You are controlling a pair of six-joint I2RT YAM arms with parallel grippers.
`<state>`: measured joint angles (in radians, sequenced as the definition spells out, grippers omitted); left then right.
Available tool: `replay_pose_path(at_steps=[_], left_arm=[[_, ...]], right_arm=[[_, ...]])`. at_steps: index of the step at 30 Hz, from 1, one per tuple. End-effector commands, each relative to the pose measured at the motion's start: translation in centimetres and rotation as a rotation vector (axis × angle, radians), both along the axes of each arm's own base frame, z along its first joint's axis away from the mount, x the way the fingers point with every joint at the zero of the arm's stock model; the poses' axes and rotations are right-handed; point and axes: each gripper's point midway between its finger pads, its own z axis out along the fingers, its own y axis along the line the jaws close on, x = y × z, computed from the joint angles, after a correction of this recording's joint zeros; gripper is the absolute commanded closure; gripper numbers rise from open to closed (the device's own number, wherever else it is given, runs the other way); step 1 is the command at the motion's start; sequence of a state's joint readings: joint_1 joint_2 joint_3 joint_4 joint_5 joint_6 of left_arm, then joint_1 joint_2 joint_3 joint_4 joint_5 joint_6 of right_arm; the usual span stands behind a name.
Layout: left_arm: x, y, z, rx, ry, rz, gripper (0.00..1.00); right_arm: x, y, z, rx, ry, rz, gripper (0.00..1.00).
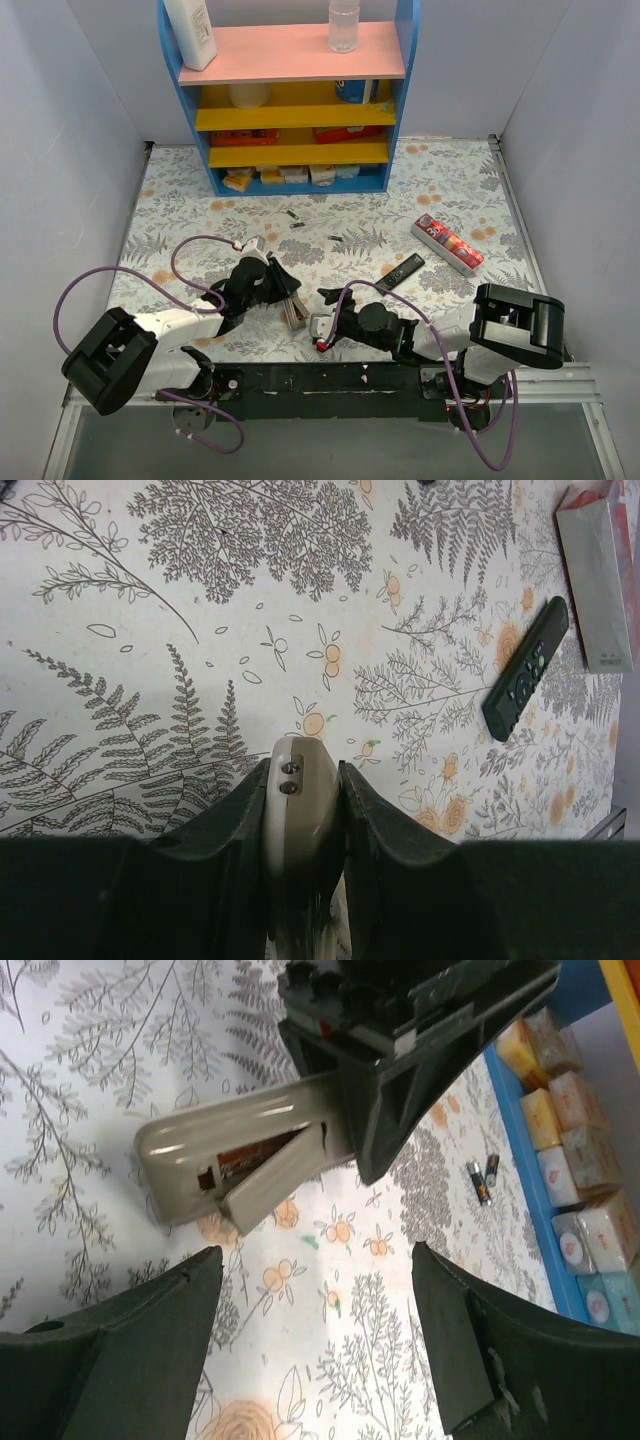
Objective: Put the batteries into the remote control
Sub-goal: Remove the battery cover from the remote control.
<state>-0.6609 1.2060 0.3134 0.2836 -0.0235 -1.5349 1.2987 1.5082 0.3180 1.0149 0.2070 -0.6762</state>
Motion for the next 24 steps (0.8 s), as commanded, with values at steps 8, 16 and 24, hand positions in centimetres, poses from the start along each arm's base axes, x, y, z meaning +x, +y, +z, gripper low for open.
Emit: replay_pose_path(at_steps=[8, 16, 24], left_arm=[[1.4, 2.3, -0.5, 0.011, -0.045, 0.173, 1.0], [0.7, 1.7, 1.3, -0.106, -0.148, 0.124, 1.0], [0.6, 1.4, 1.8, -0.134, -0.17, 0.112, 1.0]], right_arm=[[-0.8, -2.7, -1.5, -0.009, 0.118, -0.044, 0.16], [-1.5, 0.7, 5.5, 0.299, 0.533, -0.122, 0.19], [-0.3, 2.9, 7.0, 0.28, 0.791, -0.27, 0.29]])
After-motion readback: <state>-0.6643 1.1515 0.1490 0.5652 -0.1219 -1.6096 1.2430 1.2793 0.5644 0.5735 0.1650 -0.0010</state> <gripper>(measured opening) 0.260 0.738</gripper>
